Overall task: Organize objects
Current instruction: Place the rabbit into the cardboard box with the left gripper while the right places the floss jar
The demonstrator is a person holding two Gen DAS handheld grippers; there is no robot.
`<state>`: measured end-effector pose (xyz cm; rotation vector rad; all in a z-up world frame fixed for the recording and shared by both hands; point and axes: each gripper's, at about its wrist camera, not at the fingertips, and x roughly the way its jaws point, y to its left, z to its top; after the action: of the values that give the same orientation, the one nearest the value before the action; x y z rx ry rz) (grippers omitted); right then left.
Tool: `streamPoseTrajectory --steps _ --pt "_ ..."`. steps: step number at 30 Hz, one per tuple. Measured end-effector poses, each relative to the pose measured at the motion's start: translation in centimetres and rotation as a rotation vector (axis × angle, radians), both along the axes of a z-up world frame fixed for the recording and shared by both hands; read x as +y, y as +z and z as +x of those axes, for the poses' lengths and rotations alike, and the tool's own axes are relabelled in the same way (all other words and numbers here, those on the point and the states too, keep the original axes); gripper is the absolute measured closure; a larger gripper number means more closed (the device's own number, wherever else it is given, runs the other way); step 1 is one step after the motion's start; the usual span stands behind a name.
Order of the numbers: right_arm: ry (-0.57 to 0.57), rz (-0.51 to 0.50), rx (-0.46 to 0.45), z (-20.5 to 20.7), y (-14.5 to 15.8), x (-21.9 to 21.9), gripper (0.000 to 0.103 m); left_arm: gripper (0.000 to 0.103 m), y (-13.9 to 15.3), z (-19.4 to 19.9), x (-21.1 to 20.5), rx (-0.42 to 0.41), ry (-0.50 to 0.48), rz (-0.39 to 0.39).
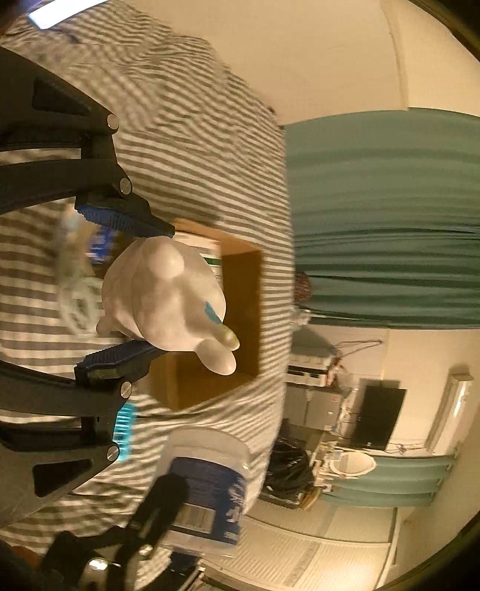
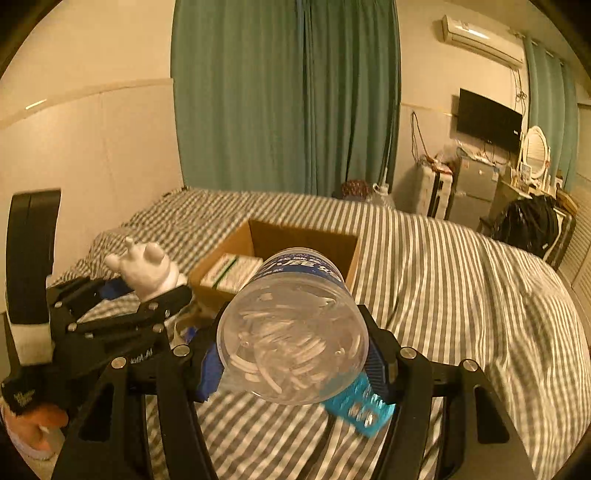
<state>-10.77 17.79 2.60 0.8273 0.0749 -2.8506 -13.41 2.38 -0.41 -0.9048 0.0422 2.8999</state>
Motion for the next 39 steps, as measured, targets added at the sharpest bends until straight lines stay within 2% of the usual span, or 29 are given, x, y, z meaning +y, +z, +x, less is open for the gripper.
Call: streamPoseTrajectory --steps 4,10,16,20,25,27,29,31,36,39 --pt "0.012 0.017 0.029 -3.1 1.3 -0.1 0.041 0.048 1.4 -4.2 0.6 0.027 -0.006 -0.022" --pt "0.024 -0.031 0.011 -9.8 1.2 0.2 0.041 0.048 0.0 -11.5 1.4 -0.004 -0.033 -0.025" --pt "0.008 -0.036 -0.052 -15.9 -2.1 0.5 0.041 0.048 -3.8 -17.5 2.1 -0.068 -0.068 -0.039" --pt "0.002 -0.051 -0.108 -18.7 -4.9 1.1 0.041 0.048 -6.0 -19.8 2.4 -0.117 -0.072 -0.037" --pt "0.007 -0.094 -0.145 -19.7 -6.8 2.0 0.041 0.047 -7.6 -20.0 2.7 -0.147 -0.068 -0.07" --pt "0.01 -0.123 -0.141 -19.5 -6.7 2.4 0.04 0.043 -7.5 -19.5 2.7 -0.14 -0.077 -0.052" --pt "0.012 -0.129 -0.126 -18.9 -6.2 2.6 0.038 0.021 -7.1 -19.0 2.6 -0.13 -0.066 -0.037" --pt "0.001 -0.128 -0.096 -17.8 -5.1 2.8 0.032 0.016 -6.2 -18.2 2.0 -0.111 -0.051 -0.014" --pt "-0.012 -0.134 -0.037 -14.6 -1.4 3.4 0.03 0.012 -3.0 -15.8 0.6 -0.094 -0.024 0.042" --pt "-0.014 -0.117 0.001 -12.0 0.9 3.1 0.027 0.011 -0.7 -13.6 0.2 -0.056 -0.019 0.037"
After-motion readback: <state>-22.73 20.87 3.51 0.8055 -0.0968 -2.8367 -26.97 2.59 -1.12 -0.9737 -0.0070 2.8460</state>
